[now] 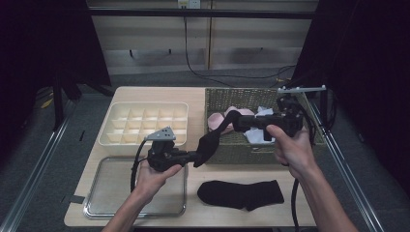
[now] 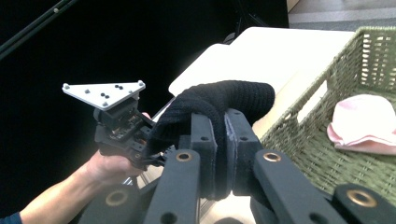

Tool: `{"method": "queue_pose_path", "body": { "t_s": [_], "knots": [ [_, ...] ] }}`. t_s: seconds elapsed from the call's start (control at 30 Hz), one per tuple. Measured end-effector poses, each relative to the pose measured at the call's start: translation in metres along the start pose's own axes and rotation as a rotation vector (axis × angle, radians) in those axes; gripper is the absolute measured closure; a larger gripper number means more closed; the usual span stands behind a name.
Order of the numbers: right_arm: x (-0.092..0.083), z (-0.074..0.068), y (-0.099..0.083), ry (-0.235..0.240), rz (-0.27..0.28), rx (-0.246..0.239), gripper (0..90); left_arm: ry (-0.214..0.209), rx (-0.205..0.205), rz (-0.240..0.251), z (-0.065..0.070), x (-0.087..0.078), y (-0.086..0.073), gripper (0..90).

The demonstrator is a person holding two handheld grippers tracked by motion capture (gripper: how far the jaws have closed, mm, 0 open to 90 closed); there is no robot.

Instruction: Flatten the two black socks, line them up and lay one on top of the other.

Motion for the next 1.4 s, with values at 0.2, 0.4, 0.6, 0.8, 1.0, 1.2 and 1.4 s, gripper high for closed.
{"method": "queue_pose_path", "body": {
  "t_s": [0.2,0.4,0.6,0.8,1.0,1.2,1.4],
  "knots": [
    [-0.005,0.012,-0.014,-0.007,0.009,0.022,83.8,0.013,0.008,-0.016,0.002,-0.005,-0.002,89.1],
    [-0.009,0.024,-0.035,-0.036,-0.004,0.027,83.7,0.015,0.007,-0.045,0.003,-0.003,-0.014,89.1],
    [-0.013,0.037,-0.057,-0.059,-0.022,0.063,83.6,0.009,0.015,-0.084,0.005,0.000,-0.024,89.2],
    [-0.018,0.052,-0.076,-0.098,-0.040,0.103,83.7,0.002,0.012,-0.105,0.006,0.006,-0.030,89.3],
    [-0.027,0.063,-0.091,-0.132,-0.034,0.129,83.8,0.000,0.012,-0.123,0.007,0.010,-0.033,89.5],
    [-0.032,0.076,-0.109,-0.149,-0.034,0.175,83.7,-0.015,0.001,-0.127,0.007,0.014,-0.035,89.6],
    [-0.038,0.087,-0.126,-0.171,-0.025,0.208,83.4,-0.023,0.020,-0.164,0.010,0.019,-0.038,89.6]
  ]
}}
Point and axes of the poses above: each handheld gripper's, and its own axes: x roughly forward along the jaws, y roughly out of its top, z roughly to its right, the point moved 2 cm from there along x, roughly forward along the jaws, and after that the axes turned 8 degrees about x, right-handed, at the moved point
